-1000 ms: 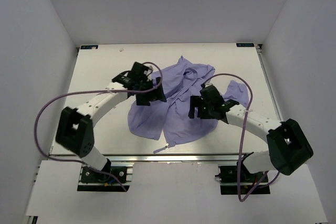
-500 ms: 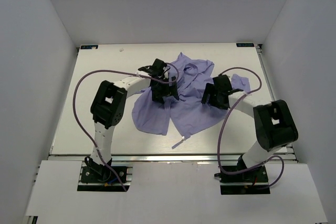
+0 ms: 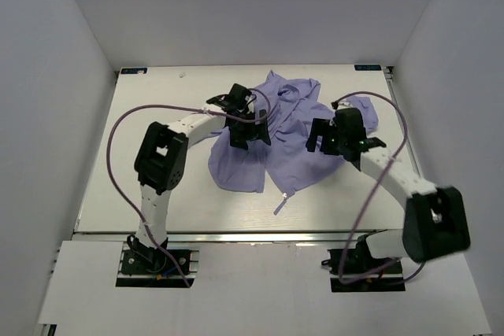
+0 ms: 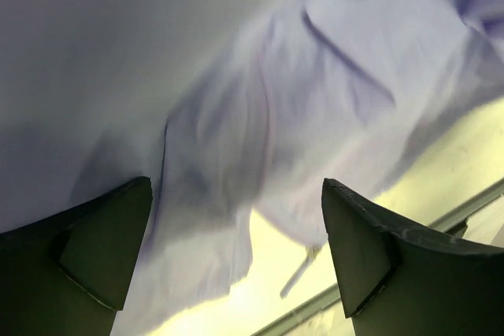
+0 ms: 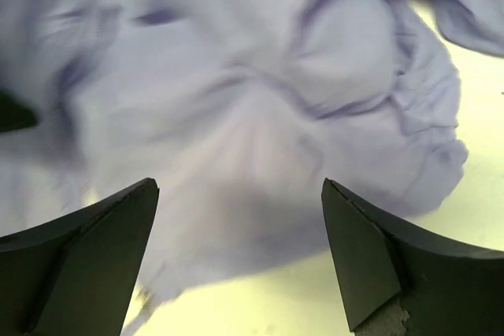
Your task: Zip up the jacket
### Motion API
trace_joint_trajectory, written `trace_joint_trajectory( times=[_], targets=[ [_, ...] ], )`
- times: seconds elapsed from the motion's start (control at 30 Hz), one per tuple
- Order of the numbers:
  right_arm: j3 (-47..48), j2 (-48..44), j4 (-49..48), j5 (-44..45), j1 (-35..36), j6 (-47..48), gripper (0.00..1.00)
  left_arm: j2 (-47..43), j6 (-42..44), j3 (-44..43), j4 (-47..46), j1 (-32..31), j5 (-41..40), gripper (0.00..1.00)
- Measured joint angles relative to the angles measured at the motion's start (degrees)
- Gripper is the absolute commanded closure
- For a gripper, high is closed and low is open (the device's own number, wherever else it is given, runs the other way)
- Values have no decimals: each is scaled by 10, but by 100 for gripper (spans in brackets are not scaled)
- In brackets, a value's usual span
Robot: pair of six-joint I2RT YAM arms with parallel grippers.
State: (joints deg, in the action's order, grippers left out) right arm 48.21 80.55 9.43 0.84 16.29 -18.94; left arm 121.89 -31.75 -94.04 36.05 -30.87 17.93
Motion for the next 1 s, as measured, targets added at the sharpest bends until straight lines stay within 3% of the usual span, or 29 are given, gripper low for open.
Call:
trace_joint_trajectory(
  times=[0.2,0.43,0.7,1.0],
  targets=[
    [-19,-166,55,22,119,33,11,-170,2,103,-7,0,-19,2],
    [-19,-109,126,61,242,61,12,-395,-13,285,-24,0,-45,2],
    [-1,23,176,130,311,79,26,-436,-33,404,0,0,-77,2],
    [12,59,150,144,312,90,33,-436,-41,412,-5,0,-81,2]
  ],
)
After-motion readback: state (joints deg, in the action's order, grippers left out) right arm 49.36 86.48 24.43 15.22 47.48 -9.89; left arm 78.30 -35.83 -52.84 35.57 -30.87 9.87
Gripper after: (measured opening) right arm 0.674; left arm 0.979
